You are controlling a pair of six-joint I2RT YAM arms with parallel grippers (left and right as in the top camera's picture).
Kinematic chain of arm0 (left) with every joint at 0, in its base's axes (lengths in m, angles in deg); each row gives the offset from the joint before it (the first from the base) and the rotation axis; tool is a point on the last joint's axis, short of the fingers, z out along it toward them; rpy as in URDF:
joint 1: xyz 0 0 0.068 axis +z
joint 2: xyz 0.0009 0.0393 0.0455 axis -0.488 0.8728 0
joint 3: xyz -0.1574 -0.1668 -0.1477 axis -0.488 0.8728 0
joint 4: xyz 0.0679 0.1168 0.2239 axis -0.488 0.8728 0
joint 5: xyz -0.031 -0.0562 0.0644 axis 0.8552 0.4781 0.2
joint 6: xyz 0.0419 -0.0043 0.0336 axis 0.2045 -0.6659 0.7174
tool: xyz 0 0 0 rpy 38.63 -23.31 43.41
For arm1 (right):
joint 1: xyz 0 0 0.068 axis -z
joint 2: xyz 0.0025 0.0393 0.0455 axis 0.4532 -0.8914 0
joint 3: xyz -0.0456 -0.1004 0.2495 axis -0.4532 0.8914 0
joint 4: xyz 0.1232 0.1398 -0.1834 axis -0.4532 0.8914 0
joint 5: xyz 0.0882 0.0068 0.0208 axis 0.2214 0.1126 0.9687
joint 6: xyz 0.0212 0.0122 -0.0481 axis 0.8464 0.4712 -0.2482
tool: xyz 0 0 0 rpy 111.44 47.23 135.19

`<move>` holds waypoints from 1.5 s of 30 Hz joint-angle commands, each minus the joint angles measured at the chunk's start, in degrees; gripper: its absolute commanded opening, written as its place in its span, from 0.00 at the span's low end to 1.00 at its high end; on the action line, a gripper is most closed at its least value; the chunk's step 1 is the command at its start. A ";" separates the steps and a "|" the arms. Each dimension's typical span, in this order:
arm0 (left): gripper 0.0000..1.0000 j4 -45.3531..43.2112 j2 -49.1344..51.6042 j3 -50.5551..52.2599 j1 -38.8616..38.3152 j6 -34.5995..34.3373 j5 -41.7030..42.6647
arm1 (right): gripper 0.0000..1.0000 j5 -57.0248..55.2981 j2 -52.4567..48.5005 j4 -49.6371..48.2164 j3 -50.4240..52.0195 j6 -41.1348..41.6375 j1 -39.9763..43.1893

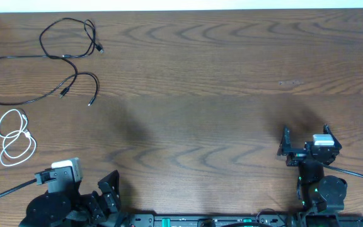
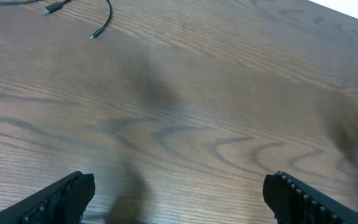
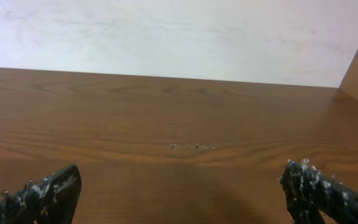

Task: Untangle cables

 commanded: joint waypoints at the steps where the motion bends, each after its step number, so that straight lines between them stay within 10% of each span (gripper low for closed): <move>1: 0.92 0.20 -0.04 -0.63 -0.17 -0.09 -0.96 | 0.99 0.13 0.33 0.04 0.24 -0.72 -0.24; 31: 0.92 0.76 -0.98 0.46 0.90 0.63 -2.05 | 0.99 0.13 0.33 0.04 0.24 -0.72 -0.24; 45: 0.92 -23.93 -12.52 16.74 10.97 21.27 7.69 | 0.99 0.13 0.33 0.04 0.24 -0.70 -0.24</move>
